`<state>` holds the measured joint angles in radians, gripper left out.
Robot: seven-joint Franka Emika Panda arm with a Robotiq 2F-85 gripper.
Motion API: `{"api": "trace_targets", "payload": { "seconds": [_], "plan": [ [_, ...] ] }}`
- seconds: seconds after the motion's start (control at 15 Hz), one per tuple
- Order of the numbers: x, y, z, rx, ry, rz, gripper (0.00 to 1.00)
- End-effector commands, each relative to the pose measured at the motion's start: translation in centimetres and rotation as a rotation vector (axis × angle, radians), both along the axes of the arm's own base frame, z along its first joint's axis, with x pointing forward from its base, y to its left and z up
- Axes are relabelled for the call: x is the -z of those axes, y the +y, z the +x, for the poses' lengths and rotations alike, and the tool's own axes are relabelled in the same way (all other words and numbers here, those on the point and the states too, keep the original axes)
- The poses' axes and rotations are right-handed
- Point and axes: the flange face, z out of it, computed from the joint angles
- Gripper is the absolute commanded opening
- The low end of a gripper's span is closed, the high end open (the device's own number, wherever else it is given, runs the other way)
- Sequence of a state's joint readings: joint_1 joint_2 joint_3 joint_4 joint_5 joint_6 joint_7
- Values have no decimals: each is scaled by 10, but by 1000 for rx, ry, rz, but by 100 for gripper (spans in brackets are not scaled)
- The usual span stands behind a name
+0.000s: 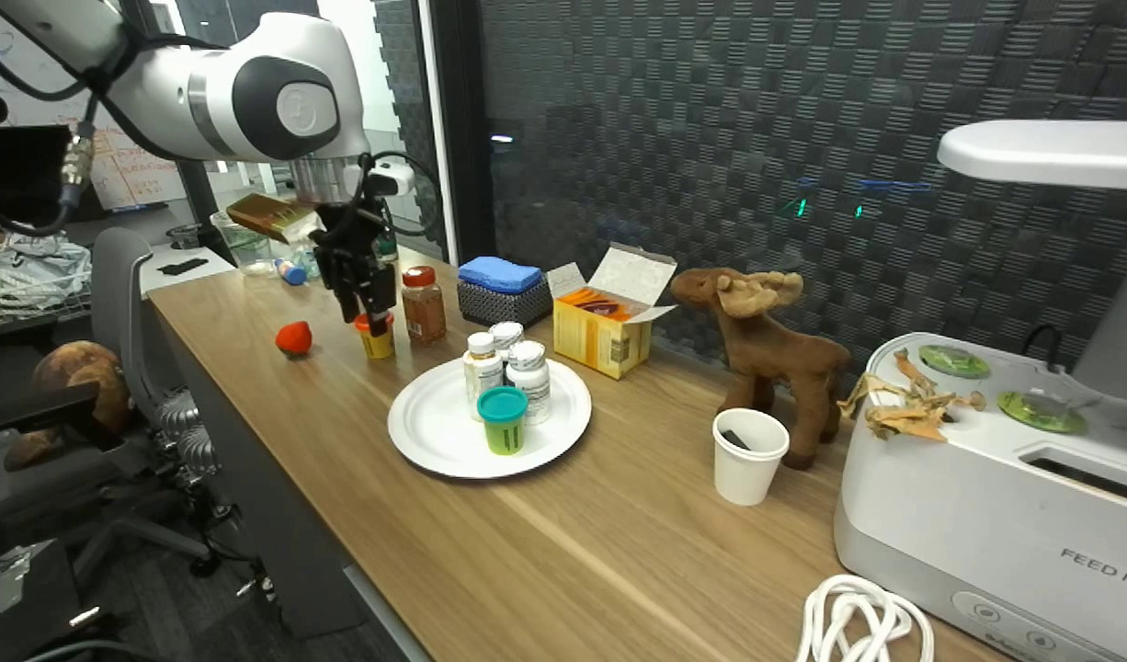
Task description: Put the containers and strawberry toy on the white plate
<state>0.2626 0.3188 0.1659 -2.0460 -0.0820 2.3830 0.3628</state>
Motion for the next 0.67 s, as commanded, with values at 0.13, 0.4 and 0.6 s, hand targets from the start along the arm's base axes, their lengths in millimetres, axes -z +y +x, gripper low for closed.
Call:
{"api": "trace_targets", "payload": {
  "seconds": [0.13, 0.4, 0.6],
  "plan": [
    [-1, 3, 15, -8, 4, 2, 28],
    [-12, -6, 17, 15, -4, -17, 27],
    [-30, -28, 20, 66, 6, -33, 27]
  ]
}}
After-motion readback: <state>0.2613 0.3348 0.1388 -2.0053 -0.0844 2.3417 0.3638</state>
